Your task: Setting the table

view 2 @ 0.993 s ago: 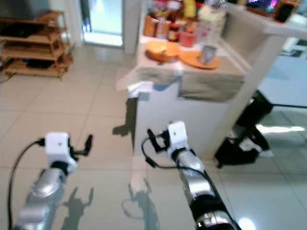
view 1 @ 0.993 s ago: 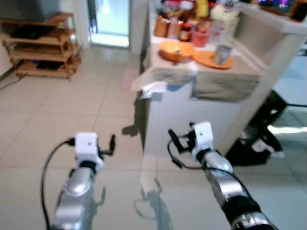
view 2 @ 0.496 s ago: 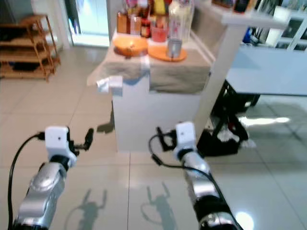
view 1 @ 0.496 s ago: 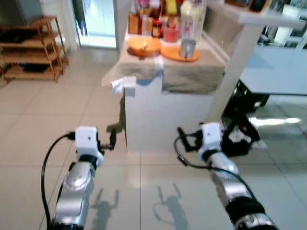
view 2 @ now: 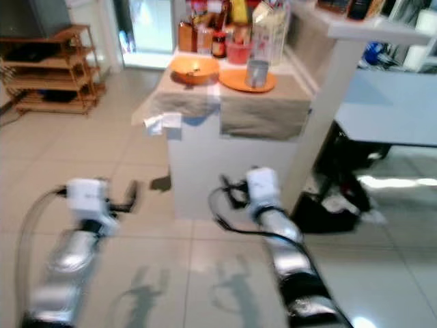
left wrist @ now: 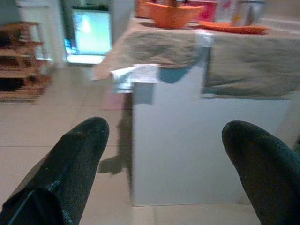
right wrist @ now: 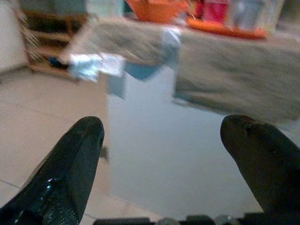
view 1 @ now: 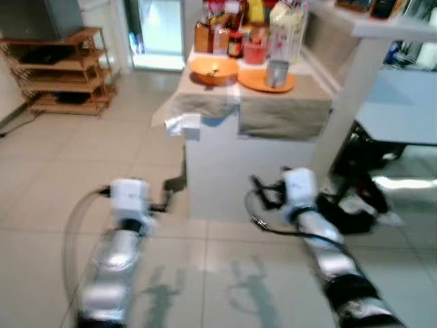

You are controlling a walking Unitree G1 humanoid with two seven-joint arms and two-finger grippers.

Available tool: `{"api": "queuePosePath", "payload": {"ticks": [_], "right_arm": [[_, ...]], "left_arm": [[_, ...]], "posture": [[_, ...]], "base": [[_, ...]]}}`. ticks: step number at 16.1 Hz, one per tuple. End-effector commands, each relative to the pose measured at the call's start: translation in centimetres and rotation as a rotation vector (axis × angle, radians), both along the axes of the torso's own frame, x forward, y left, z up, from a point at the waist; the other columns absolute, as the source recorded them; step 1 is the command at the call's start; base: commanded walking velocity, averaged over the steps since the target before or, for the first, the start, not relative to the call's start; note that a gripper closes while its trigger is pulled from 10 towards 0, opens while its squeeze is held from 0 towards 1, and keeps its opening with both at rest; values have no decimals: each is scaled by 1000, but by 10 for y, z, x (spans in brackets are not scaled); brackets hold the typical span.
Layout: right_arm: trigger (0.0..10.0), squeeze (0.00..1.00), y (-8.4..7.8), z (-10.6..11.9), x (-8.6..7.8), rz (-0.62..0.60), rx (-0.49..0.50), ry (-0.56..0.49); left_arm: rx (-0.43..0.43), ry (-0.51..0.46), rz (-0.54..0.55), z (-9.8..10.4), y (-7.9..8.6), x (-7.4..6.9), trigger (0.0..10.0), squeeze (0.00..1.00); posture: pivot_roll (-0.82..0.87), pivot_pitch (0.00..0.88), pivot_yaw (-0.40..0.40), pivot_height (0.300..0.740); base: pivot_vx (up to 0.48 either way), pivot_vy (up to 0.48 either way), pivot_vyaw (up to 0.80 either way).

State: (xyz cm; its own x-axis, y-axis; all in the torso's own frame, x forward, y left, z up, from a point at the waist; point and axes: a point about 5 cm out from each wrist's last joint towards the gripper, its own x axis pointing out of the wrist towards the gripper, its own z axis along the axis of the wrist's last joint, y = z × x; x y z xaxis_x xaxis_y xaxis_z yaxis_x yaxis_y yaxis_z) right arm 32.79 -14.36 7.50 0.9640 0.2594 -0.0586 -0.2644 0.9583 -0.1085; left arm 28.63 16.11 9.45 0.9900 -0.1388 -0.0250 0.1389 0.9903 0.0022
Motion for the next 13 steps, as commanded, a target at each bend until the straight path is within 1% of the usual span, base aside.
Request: {"api": "queuePosePath", "payload": {"ticks": [1, 6, 10, 13], "right_arm": [[10000, 0, 10, 7, 4, 19, 14, -27], [10000, 0, 13, 8, 5, 20, 15, -33], [10000, 0, 15, 16, 11, 17, 19, -54], [10000, 0, 16, 19, 13, 17, 19, -62]], "left_arm": [[30, -43, -10, 11, 2, 3, 10000, 0], [23, -62, -35, 14, -3, 3, 10000, 0], [37, -78, -67, 17, -10, 3, 10000, 0], [44, -78, -74, 17, -11, 3, 10000, 0]], "posture": [[61, 0, -43, 740], [62, 0, -42, 740], [64, 0, -44, 740], [65, 0, -42, 740]], "base": [[480, 0, 0], [480, 0, 0], [480, 0, 0], [480, 0, 0]]}}
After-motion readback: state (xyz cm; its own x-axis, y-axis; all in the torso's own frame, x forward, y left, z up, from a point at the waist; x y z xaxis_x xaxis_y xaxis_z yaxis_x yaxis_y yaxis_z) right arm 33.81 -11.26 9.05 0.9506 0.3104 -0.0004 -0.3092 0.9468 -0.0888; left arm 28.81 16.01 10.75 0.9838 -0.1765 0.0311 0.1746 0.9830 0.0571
